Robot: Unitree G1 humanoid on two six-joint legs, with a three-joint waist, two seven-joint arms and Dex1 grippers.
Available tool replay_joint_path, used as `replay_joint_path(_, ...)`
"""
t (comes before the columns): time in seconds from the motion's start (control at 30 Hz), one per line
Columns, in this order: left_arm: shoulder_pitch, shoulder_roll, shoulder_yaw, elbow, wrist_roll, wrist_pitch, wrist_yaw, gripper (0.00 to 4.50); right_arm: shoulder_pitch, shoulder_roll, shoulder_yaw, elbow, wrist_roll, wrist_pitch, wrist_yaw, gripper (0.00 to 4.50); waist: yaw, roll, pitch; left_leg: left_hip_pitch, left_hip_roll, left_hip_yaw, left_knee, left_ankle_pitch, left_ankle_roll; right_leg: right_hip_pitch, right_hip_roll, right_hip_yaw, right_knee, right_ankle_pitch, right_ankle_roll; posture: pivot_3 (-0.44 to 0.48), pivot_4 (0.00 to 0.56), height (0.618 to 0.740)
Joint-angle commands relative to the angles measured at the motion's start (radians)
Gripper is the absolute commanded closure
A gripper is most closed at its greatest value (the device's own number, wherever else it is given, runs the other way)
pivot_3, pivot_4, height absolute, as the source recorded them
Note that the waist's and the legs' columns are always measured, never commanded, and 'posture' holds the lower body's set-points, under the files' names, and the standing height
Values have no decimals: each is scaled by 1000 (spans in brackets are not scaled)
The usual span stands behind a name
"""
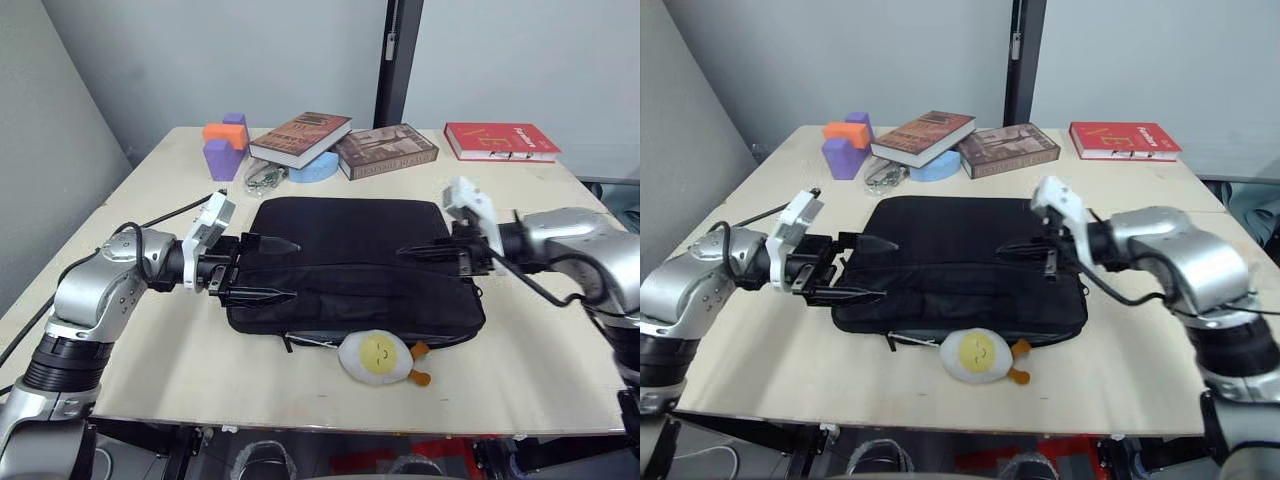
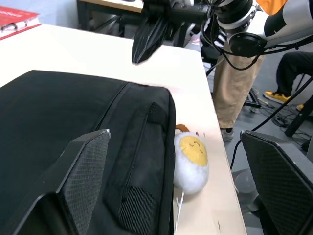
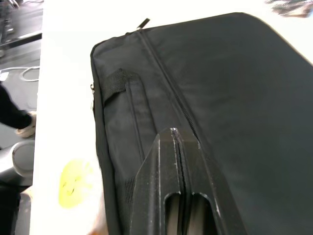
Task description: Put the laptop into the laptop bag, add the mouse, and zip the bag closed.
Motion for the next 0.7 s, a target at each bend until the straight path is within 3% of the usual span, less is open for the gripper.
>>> replay_joint_path(0.03, -22, -5, -26, 46, 45, -71, -33, 17, 62, -75, -135, -62, 40, -25, 6, 4500, 0, 0, 0, 0, 0, 0, 0, 0, 1, 0, 0, 1, 0, 0, 0, 0, 150, 740)
replay_joint_path(0.13, -69, -67, -80, 130, 90, -129, -39, 17, 176, -175, -299, -82, 17, -52, 15, 4500, 4, 0, 0, 1, 0, 1, 1, -2, 4, 0, 0, 2, 1, 0, 0, 0, 150, 740)
replay_joint_path(0.27, -122, -141, -146, 221, 155, -204, -59, 17, 289, -227, -485, -166, 74, -17, 33, 4500, 7, 0, 0, 0, -1, 1, 6, -2, 7, 0, -1, 3, 3, 0, 0, 0, 150, 740)
replay_joint_path(0.37, -171, -194, -191, 337, 200, -266, -96, 802, 316, -254, -603, -228, 148, 44, 33, 4500, 6, 0, 0, 1, 0, 2, 7, 2, 14, 0, -1, 4, 5, 0, 0, 0, 150, 740)
replay_joint_path(0.5, -246, -271, -245, 517, 273, -404, -172, 2257, 311, -302, -718, -274, 251, 126, 32, 4500, 5, 0, 0, 2, 0, 3, 9, 3, 17, 1, -1, 7, 8, 0, 0, 0, 150, 740)
replay_joint_path(0.7, -331, -344, -306, 725, 338, -521, -224, 4384, 330, -307, -693, -321, 313, 149, -52, 4500, 17, 0, 0, 2, -1, 4, 12, 3, 19, 1, -1, 8, 8, 1, 0, 0, 150, 740)
